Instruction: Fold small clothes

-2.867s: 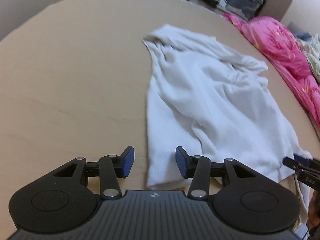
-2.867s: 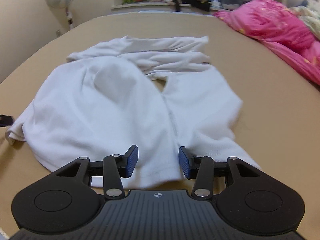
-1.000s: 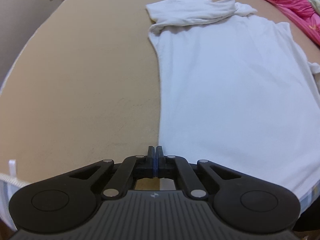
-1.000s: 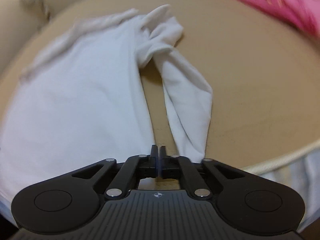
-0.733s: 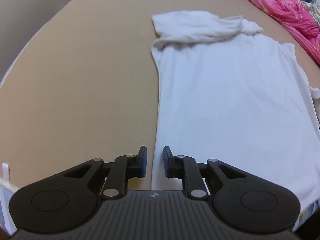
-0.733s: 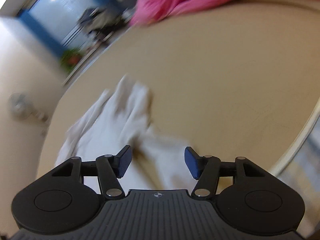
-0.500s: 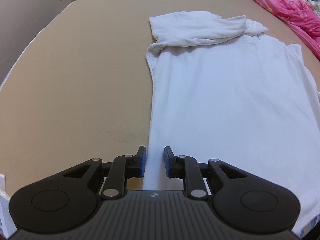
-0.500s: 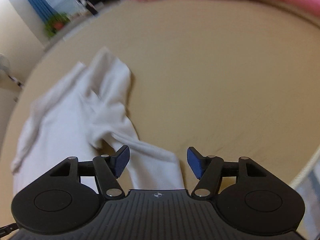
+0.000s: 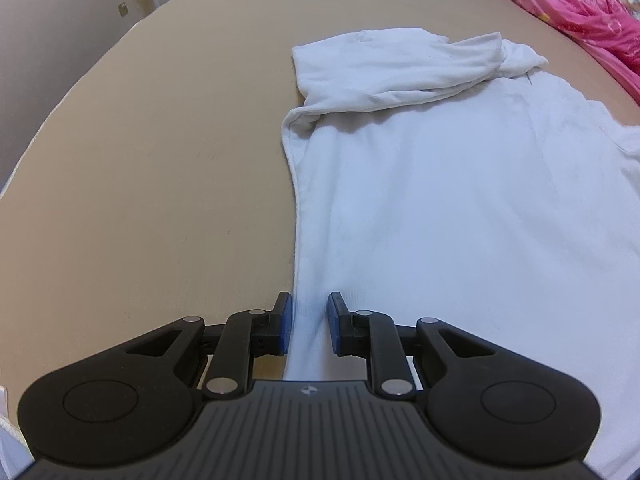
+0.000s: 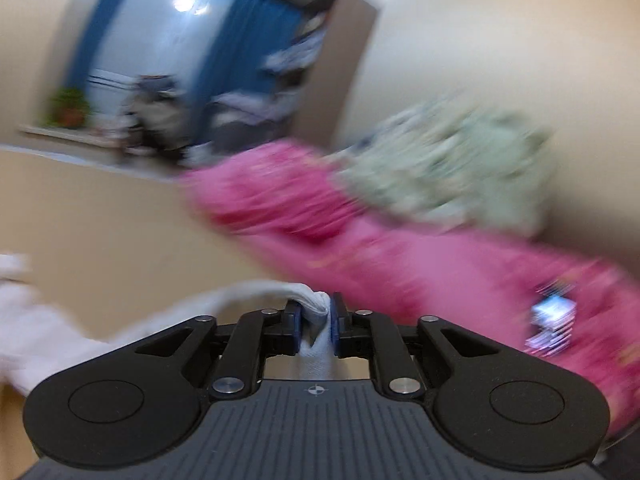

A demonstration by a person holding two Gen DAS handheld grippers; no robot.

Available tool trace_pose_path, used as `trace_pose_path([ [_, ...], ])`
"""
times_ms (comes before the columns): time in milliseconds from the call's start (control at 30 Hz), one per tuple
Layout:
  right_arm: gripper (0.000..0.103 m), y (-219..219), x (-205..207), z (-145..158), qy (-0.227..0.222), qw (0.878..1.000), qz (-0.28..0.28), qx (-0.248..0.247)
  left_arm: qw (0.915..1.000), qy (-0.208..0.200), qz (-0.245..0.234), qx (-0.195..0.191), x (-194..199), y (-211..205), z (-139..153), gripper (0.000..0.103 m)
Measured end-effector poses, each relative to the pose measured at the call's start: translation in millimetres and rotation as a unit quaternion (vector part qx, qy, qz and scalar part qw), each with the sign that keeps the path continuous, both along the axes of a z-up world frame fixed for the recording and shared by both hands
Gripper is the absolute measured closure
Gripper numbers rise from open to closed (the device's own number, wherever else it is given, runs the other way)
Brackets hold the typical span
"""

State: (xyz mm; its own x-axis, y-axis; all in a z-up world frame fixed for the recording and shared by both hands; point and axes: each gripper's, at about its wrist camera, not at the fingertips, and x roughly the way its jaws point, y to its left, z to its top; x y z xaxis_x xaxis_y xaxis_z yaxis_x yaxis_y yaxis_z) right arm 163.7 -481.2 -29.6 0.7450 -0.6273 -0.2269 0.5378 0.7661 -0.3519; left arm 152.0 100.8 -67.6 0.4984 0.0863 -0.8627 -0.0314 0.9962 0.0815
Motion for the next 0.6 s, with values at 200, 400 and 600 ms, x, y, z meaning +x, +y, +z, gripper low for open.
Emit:
trace_pose_path([
  [200, 0.068, -99, -4, -81, 0.097, 0.938, -0.106, 0.315, 1.0000, 0.003, 0.005, -0.004, 4, 0, 1, 0.082],
  [400, 0.065, -117, -37, -87, -0.072, 0.841, -0.133, 0.519, 1.0000, 0.002, 0.003, -0.006, 4, 1, 1, 0.082],
  [600, 0.059, -123, -46, -96, -0.157, 0.775, -0.161, 0.591, 1.0000, 0.000, 0.002, -0.003, 4, 0, 1, 0.082],
])
